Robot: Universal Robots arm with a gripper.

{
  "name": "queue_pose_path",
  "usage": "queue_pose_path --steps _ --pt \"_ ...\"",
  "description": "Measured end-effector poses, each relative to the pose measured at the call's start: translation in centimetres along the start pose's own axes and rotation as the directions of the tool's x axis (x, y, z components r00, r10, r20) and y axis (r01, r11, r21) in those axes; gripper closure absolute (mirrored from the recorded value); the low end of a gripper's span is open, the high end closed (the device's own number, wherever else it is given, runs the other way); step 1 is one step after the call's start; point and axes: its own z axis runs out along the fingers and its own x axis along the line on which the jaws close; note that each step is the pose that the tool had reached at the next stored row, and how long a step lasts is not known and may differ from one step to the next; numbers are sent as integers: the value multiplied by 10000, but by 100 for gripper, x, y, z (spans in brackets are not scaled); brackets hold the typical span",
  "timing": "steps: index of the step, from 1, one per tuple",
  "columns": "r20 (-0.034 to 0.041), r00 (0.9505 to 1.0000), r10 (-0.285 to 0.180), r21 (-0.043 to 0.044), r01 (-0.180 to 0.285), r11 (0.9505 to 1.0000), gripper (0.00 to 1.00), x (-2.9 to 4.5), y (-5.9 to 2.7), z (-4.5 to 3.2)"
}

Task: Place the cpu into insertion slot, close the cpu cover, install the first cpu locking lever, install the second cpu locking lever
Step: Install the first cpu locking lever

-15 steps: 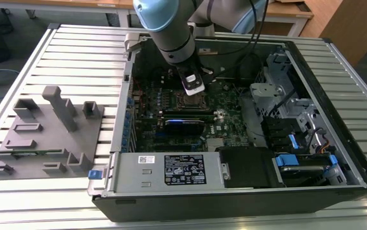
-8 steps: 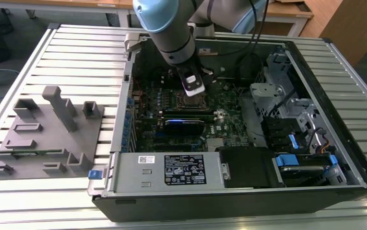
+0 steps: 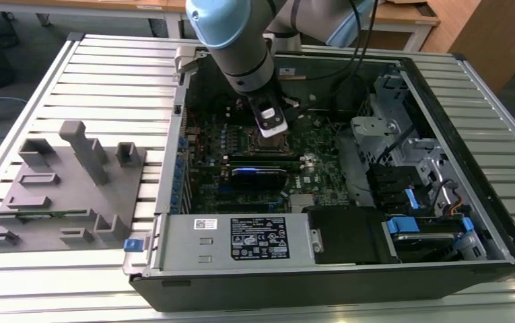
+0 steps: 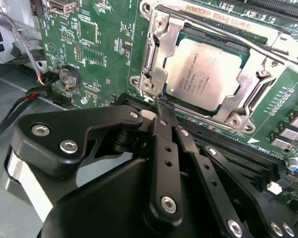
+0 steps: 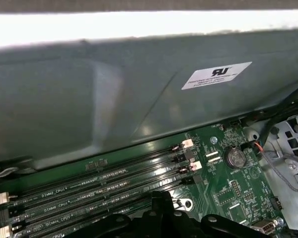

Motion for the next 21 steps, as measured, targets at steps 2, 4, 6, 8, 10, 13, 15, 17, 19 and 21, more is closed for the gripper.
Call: queue_pose_path --steps 2,4,6,8,10,13,15,17,19,21 --pt "-3 10000 8 -12 -8 10000 89 -1 -2 -1" --pt "-13 10000 21 -49 -22 10000 89 -1 -3 -2" --pt "-27 10000 45 -110 -46 9999 89 -1 -2 -1" --pt "-42 10000 70 -171 -71 9998 89 -1 -2 -1" --pt "-46 10000 79 -188 -80 9998 89 -1 -1 -1" --pt "-47 10000 79 -192 -80 9998 89 0 -3 1" --pt "-49 10000 84 -204 -85 9998 89 0 -3 2" --pt "-54 9999 94 -233 -95 9997 89 0 -4 3" --pt "-61 9999 108 -270 -110 9996 89 0 -4 3" --pt "-66 9999 118 -294 -120 9995 89 0 -3 4"
